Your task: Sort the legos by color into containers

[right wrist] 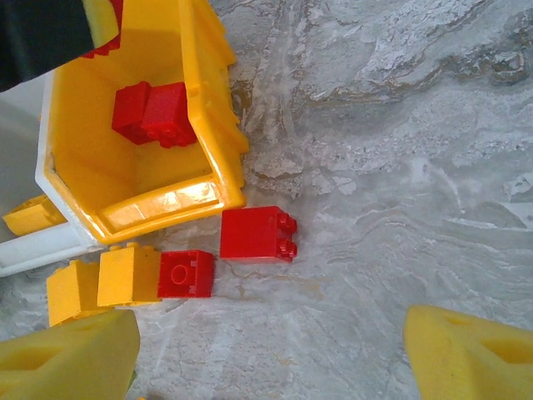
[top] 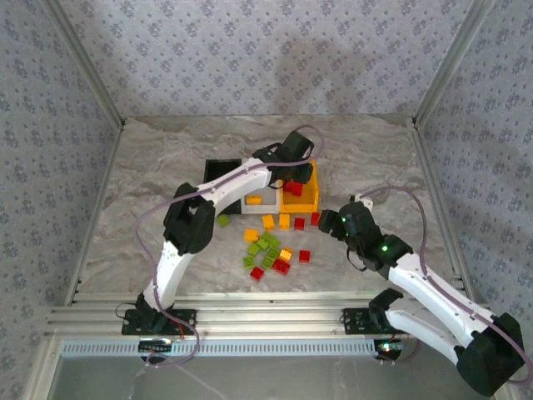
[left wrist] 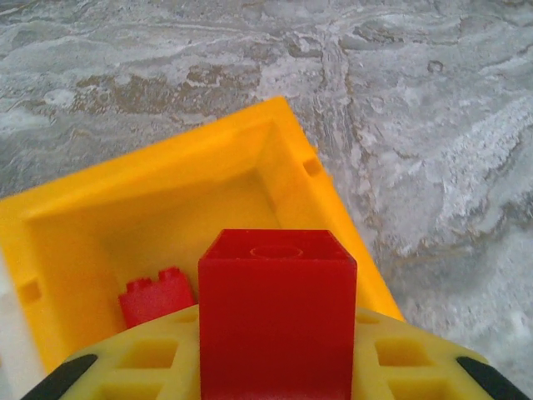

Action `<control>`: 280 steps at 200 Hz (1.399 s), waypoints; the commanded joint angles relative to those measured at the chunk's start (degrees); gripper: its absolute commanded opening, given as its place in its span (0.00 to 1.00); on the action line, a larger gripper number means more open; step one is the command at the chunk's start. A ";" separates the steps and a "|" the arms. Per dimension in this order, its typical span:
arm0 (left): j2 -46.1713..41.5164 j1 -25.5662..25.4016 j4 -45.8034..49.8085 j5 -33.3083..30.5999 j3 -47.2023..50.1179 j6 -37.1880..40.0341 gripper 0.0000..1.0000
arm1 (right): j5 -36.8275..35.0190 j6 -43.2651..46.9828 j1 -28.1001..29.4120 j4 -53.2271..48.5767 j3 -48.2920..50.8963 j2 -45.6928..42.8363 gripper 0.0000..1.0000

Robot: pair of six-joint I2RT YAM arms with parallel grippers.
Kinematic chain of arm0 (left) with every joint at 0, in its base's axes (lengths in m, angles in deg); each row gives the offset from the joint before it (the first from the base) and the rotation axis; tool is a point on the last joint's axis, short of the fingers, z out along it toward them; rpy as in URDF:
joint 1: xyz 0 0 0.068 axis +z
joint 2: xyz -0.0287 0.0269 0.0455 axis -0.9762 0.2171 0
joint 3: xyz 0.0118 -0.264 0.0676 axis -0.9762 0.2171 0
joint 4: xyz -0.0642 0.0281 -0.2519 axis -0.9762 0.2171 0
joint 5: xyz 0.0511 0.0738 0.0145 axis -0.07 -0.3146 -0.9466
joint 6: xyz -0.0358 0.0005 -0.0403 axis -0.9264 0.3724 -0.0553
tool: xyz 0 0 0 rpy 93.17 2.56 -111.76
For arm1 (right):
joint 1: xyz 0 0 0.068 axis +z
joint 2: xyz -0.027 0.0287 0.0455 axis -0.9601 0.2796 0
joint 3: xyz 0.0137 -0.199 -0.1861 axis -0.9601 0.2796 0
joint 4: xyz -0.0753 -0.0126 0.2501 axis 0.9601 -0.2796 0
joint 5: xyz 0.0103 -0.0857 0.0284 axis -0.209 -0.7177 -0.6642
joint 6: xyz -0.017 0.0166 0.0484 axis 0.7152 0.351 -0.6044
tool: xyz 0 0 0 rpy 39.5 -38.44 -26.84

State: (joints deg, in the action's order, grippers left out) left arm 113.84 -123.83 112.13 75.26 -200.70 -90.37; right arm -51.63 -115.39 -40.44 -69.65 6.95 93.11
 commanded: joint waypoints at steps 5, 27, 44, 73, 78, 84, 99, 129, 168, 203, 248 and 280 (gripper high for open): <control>2.62 0.81 5.47 1.20 -6.94 0.05 0.34 | -1.74 -1.10 -0.53 -3.07 0.11 -1.46 0.85; 3.51 0.93 7.54 2.28 -9.92 -0.05 0.56 | -1.74 -1.14 -0.70 -3.51 -0.21 -1.81 0.86; 1.73 0.84 7.39 3.48 -9.34 -0.40 0.66 | -1.65 -1.09 -0.79 -3.47 -0.56 -1.69 0.87; -5.81 0.36 3.45 5.49 -2.67 -1.50 0.73 | -1.42 -0.73 -0.87 -2.89 -1.00 -1.17 0.88; -7.58 0.30 2.35 5.72 -0.86 -1.78 0.74 | -1.35 -0.61 -0.94 -2.60 -1.16 -0.99 0.88; -9.97 0.09 1.03 6.11 1.52 -2.14 0.78 | -1.20 -0.41 -0.96 -2.39 -1.29 -0.72 0.88; -17.04 -0.66 -3.08 6.53 9.53 -2.82 0.88 | -1.04 0.41 -0.98 -1.24 -1.58 0.21 0.88; -32.76 -2.71 -10.02 5.55 26.55 -3.99 0.99 | 1.57 1.32 -0.95 1.25 -1.67 2.79 0.88; -53.64 -5.32 -13.55 -1.63 50.08 -6.75 0.99 | 5.60 3.33 0.35 4.06 -1.91 7.88 0.88; -71.12 -5.31 -12.56 -8.08 68.46 -11.98 0.99 | 6.52 4.59 3.36 4.62 -3.04 14.39 0.87; -83.47 -5.31 -8.63 -14.16 80.15 -17.39 0.99 | 7.22 2.89 9.07 2.05 -4.39 22.35 0.86; -85.13 -5.31 -6.91 -16.90 81.78 -18.59 0.99 | 5.86 0.59 13.55 0.10 -4.01 24.98 0.85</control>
State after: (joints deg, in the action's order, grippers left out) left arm 29.86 -129.23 104.20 62.54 -119.39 -106.56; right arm -45.05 -112.42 -29.45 -66.38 3.91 116.78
